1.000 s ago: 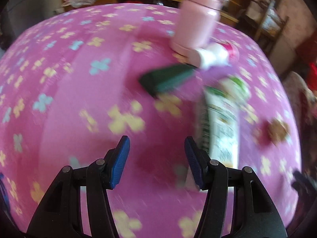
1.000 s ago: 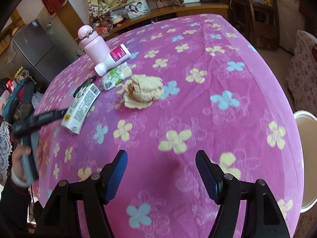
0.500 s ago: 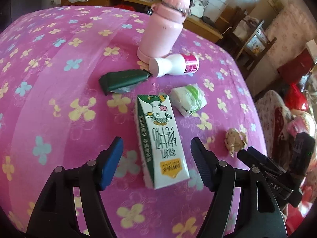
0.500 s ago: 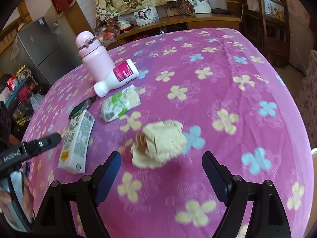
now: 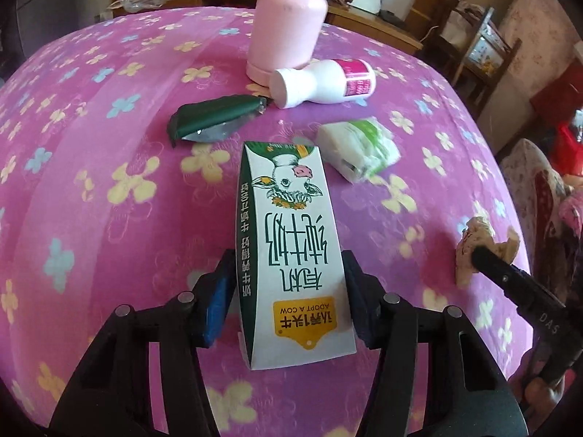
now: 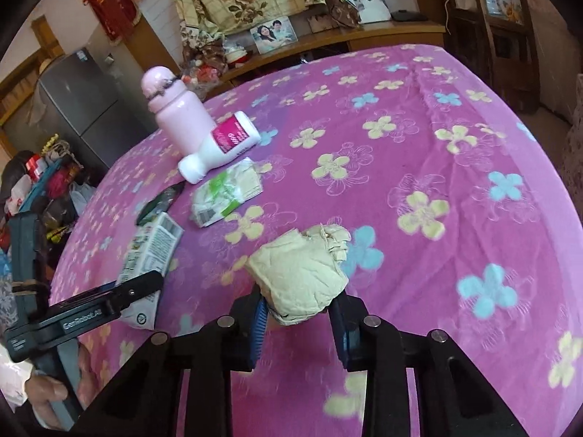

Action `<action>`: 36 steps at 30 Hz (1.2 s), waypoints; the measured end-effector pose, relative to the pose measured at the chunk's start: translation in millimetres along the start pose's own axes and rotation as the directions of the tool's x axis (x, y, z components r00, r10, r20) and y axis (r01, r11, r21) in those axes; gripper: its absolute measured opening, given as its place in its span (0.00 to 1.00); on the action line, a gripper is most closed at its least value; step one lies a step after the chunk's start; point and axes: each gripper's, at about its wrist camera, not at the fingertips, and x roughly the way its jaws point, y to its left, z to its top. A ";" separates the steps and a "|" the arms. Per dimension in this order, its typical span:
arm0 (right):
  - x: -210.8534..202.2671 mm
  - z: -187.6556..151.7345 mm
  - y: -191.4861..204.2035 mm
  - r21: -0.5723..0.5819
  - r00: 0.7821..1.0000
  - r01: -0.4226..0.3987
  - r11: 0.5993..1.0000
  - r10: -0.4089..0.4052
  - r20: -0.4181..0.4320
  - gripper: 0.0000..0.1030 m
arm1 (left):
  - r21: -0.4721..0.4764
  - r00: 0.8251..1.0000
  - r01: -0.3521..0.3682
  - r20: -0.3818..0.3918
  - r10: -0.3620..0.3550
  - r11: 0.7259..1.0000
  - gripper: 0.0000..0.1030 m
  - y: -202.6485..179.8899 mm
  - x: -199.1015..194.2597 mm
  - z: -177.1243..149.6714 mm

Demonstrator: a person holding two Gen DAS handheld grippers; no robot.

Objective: Collect trash
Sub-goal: 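Close the left tool on the white milk carton while the right tool grasps the crumpled beige tissue, then carry the milk carton and beige tissue over the white bucket with both tools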

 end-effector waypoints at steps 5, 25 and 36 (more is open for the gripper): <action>-37.4 -17.5 6.1 -0.015 0.999 -0.031 0.999 0.032 0.023 0.29 | 0.031 0.999 0.036 0.027 -0.037 0.999 0.52 -15.1 -24.2 -21.6; -144.4 -89.9 -45.9 0.075 0.997 0.033 0.997 -0.038 0.066 0.29 | 0.226 0.986 0.154 0.022 -0.163 0.962 0.52 -137.5 -74.5 -88.5; -201.0 -110.0 -111.6 0.191 0.984 0.120 0.974 -0.142 0.108 0.29 | 0.336 0.971 0.229 -0.019 -0.237 0.913 0.52 -217.9 -79.4 -110.6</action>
